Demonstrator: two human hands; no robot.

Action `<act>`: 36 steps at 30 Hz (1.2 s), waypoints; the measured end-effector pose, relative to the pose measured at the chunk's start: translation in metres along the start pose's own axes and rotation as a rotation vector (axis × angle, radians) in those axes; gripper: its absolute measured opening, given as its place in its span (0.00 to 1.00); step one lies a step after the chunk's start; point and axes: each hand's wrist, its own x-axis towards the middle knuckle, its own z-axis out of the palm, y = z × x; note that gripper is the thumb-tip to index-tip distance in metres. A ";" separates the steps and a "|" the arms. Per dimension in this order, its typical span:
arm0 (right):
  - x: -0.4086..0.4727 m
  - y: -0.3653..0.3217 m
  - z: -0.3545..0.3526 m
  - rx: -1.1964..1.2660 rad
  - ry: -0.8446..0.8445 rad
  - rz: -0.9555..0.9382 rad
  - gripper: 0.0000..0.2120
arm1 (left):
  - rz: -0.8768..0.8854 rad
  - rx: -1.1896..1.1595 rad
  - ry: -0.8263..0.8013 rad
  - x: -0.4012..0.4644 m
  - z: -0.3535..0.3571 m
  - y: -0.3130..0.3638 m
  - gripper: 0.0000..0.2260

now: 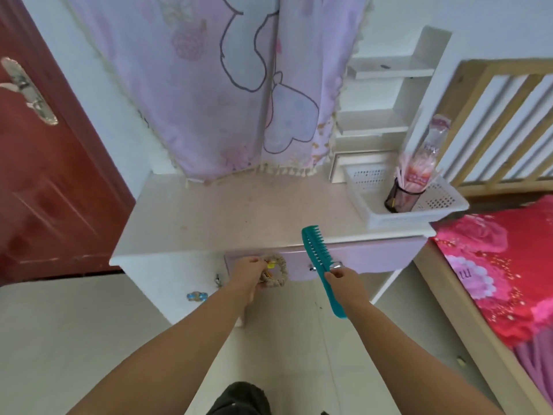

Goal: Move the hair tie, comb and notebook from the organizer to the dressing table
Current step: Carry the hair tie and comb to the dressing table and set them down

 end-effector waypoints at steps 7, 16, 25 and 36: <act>0.142 -0.046 0.017 -0.027 0.010 0.106 0.10 | -0.057 0.097 0.051 0.137 0.050 0.054 0.06; 0.251 -0.062 0.048 -0.145 -0.075 0.218 0.08 | -0.132 0.234 0.175 0.251 0.081 0.062 0.10; 0.250 -0.054 0.045 -0.090 0.057 0.124 0.08 | 0.009 0.786 0.148 0.277 0.077 0.059 0.10; 0.246 -0.050 0.037 -0.345 0.174 0.175 0.13 | 0.003 0.816 0.071 0.266 0.062 0.065 0.21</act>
